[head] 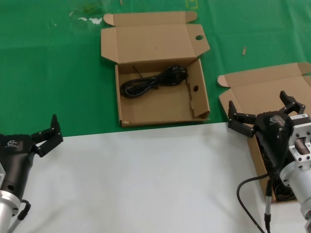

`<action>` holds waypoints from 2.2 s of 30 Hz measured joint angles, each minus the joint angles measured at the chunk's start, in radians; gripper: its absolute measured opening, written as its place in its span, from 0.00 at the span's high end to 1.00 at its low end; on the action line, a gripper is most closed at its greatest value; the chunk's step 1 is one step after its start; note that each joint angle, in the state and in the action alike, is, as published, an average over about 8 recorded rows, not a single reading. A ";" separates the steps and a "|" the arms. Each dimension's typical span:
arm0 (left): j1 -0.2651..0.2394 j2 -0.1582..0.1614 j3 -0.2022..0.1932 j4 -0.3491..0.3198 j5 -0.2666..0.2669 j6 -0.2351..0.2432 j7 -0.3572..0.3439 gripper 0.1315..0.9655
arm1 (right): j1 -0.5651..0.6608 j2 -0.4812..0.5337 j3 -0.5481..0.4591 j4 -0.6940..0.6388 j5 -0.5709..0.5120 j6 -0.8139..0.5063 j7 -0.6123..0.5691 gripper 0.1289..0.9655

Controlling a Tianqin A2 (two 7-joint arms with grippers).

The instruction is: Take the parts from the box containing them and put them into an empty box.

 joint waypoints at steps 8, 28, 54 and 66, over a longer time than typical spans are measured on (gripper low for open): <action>0.000 0.000 0.000 0.000 0.000 0.000 0.000 0.00 | 0.000 0.000 0.000 0.000 0.000 0.000 0.000 0.00; 0.000 0.000 0.000 0.000 0.000 0.000 0.000 0.00 | 0.000 0.000 0.000 0.000 0.000 0.000 0.000 0.00; 0.000 0.000 0.000 0.000 0.000 0.000 0.000 0.00 | 0.000 0.000 0.000 0.000 0.000 0.000 0.000 0.00; 0.000 0.000 0.000 0.000 0.000 0.000 0.000 0.00 | 0.000 0.000 0.000 0.000 0.000 0.000 0.000 0.00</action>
